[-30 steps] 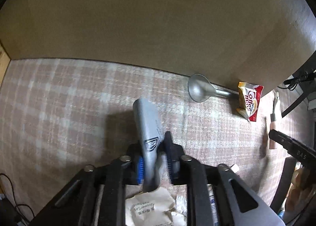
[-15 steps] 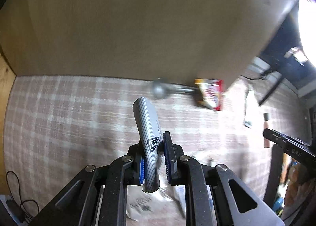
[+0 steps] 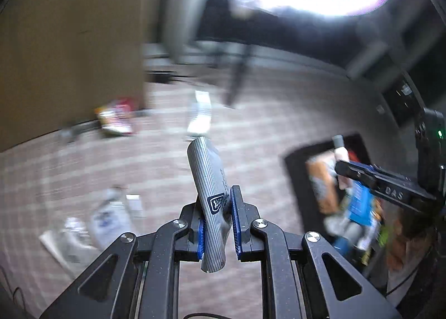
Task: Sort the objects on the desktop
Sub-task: 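Carry the sachet and pink bottle with both tools over the bin, then open both tools to drop the sachet and bottle into the bin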
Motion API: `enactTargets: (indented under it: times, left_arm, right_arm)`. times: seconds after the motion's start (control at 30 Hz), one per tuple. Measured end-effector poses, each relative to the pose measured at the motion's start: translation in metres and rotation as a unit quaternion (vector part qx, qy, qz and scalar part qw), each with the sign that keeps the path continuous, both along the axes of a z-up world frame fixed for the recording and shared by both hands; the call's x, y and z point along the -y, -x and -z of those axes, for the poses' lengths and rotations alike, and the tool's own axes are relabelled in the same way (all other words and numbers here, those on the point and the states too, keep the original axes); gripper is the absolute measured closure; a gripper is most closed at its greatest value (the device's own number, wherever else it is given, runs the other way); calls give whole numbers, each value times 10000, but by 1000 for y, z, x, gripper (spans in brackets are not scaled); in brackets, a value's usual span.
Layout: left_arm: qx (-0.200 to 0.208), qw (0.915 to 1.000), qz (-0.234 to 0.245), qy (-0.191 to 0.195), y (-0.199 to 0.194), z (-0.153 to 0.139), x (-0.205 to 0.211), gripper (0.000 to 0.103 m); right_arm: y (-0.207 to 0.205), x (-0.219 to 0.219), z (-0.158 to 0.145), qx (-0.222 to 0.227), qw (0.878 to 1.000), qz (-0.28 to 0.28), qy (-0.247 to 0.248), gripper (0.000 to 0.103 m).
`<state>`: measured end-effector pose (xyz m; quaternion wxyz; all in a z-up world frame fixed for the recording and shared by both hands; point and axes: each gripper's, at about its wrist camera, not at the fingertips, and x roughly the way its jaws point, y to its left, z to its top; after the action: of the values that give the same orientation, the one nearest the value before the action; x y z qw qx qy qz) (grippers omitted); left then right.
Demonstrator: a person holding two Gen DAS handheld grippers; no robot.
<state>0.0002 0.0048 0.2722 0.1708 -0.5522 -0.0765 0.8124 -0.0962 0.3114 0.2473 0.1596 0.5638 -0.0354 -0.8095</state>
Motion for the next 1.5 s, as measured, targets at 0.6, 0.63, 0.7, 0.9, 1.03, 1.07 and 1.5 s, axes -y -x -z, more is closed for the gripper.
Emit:
enactTargets:
  times: [0.6,0.63,0.7,0.9,1.03,1.07,1.5]
  left_arm:
    - [247,9809,1893,-383,58,48,-299,89]
    - [299,9788,1977,-441,58,49,-307,89]
    - [380,9753,2109,-538,58,52,-320,89]
    - [403,9663,2480,-565,44,52,-351,75]
    - [248,9671,2501,-382,41,47,-349,52]
    - [206,9682,2471,-336,43,46,-348,52]
    - [63,9828,1840,-153,69,42,-283,52]
  right_arm:
    - [-63,-208,18,229,9827,1837,-69,83]
    - [-65,-212,19,244,9819,1878,-75,83]
    - [-70,-218,21,264,9811,1914,-78,83]
    - [-76,-229,20,284,9810,1920,-51,83]
    - [-80,-231,13,217,9787,2037,-111,58]
    - [-80,-230,11,169,9788,2037,-130,56]
    - [-69,-201,-10,-65,9839,1778,-152,56]
